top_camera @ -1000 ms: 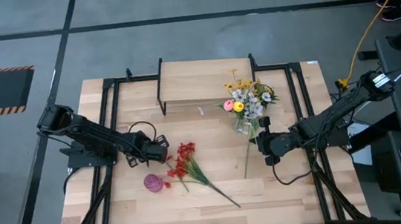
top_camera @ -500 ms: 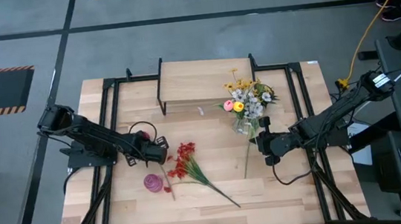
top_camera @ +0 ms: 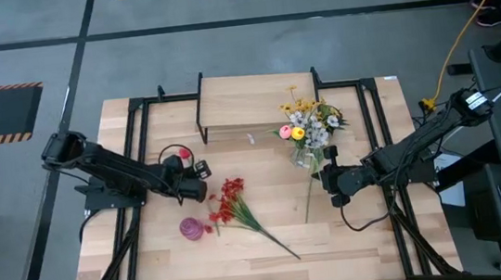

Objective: Pick and place flowers into a vace then onto a shelf
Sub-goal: Put the red flower into the violet vase

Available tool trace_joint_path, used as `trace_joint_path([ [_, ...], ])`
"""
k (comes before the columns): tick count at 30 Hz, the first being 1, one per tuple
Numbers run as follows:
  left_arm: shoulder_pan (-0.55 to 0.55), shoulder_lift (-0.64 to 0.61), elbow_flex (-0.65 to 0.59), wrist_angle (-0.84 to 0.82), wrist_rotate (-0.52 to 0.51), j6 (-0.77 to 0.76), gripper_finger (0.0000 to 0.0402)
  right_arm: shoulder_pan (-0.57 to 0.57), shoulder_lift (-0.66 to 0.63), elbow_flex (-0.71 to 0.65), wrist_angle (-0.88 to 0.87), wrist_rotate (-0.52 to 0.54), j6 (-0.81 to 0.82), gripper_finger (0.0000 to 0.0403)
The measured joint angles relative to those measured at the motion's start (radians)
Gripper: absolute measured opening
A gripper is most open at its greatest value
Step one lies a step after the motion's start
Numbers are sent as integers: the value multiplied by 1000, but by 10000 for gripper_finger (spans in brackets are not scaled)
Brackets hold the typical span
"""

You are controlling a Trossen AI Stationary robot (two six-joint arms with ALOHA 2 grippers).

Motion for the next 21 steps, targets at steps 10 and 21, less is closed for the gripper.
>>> trace_joint_path([
  [10,0,-172,2,-151,-192,34,4,0,0,0,0,0,0,7],
  [21,0,-350,5,-235,-431,330,3,0,0,0,34,0,-3,7],
])
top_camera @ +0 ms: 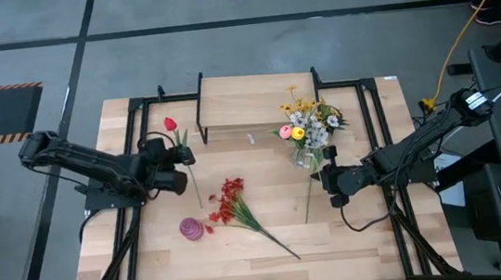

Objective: Pick and place flowers into a vace then onto a shelf
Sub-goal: Put the red flower into the violet vase

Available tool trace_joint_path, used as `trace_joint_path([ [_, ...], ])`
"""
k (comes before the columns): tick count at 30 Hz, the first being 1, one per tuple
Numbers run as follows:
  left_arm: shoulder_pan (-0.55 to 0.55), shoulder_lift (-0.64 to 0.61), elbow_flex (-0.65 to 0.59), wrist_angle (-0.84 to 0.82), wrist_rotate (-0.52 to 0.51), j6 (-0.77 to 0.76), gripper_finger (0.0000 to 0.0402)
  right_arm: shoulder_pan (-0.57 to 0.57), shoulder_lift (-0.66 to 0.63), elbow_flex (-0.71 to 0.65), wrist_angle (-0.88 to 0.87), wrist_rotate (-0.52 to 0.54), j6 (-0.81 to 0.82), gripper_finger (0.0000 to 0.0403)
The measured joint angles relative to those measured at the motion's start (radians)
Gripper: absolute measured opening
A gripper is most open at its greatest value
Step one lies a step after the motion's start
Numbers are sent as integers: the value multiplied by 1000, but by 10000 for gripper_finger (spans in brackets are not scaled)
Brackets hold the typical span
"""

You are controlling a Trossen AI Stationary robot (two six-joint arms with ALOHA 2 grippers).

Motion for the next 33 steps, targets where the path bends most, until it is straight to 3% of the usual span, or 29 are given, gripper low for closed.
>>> trace_joint_path([
  [6,0,-46,89,2,-83,308,3,0,0,0,34,-1,2,7],
  [15,-34,-51,247,5,-105,686,3,0,0,0,121,-2,5,7],
  [19,-117,-73,253,37,-116,806,3,0,0,0,130,-3,6,7],
  [24,-274,-119,253,137,-214,966,3,0,0,0,168,-10,5,7],
  [33,-478,-111,254,214,-193,1175,3,0,0,0,297,-84,3,7],
])
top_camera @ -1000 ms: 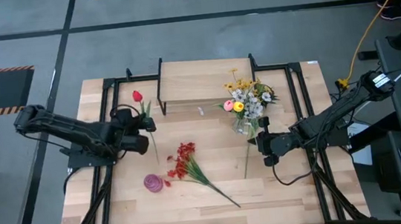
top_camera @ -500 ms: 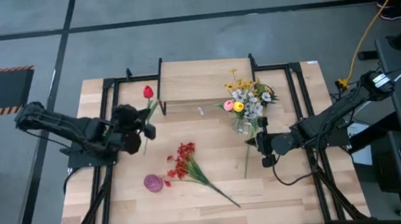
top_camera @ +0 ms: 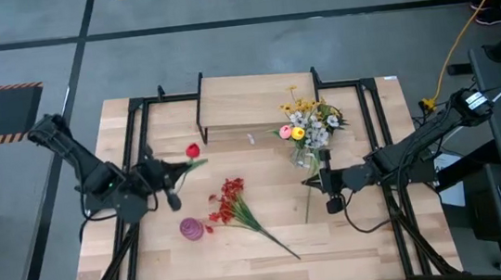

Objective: Pick and place flowers into a vace then onto a shelf
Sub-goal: Put the red flower into the violet vase

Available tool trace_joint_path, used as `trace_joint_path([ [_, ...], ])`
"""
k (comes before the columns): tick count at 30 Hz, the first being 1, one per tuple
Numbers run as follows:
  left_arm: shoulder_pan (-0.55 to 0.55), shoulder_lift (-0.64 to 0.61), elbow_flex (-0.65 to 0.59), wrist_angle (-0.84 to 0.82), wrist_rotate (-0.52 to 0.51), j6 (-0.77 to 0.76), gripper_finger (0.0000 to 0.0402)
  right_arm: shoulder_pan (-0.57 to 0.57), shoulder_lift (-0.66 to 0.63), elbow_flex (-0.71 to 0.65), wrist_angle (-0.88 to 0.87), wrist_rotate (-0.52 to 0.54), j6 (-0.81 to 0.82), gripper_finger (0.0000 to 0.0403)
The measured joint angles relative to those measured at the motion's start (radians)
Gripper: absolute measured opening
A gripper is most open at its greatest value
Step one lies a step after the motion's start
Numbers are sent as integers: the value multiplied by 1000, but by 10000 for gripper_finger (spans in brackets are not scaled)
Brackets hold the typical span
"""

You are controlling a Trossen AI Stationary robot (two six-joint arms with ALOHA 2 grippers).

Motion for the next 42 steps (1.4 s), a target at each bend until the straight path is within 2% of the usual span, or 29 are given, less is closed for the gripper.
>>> trace_joint_path([
  [9,-93,7,0,91,94,173,2,0,0,0,55,0,2,7],
  [11,-82,6,-11,150,143,225,2,0,0,0,56,1,3,7],
  [18,11,-76,-185,549,388,537,2,0,0,0,56,1,-3,7],
  [23,47,-187,-252,706,570,701,2,0,0,0,54,2,-26,7],
  [26,57,-241,-280,745,620,763,2,0,0,0,54,2,-26,7],
  [34,59,-315,-276,794,623,692,2,0,0,0,54,2,-23,7],
  [42,58,-327,-226,812,604,600,2,0,0,0,54,2,0,7],
])
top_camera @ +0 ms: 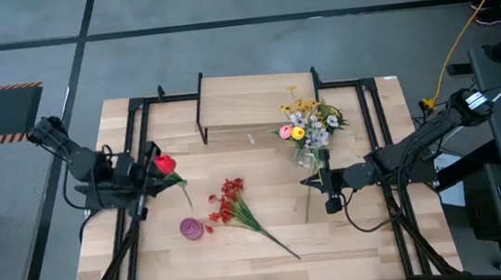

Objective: Pick and place flowers into a vace then onto a shelf
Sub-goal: Put the red flower into the violet vase

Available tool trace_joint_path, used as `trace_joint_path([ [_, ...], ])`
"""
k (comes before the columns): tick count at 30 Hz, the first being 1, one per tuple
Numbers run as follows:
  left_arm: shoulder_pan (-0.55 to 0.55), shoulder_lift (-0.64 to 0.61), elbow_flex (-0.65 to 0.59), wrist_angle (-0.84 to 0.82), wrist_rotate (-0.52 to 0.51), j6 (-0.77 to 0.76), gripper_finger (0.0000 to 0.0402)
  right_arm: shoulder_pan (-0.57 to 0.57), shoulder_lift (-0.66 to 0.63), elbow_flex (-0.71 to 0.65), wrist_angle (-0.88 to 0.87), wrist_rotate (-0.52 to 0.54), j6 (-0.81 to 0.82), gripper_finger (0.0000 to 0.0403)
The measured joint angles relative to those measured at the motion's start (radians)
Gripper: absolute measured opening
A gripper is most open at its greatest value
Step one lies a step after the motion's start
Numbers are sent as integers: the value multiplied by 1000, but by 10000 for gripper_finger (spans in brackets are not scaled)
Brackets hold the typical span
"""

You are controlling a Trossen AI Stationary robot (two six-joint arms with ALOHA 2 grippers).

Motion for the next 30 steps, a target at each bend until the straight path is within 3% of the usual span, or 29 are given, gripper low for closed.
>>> trace_joint_path([
  [10,-94,2,5,-53,5,-14,2,0,0,0,-1,0,27,7],
  [16,-164,5,-2,-58,-139,-22,3,0,0,0,-2,0,35,7],
  [30,-261,102,-3,8,-282,-66,3,0,0,0,-6,0,58,7],
])
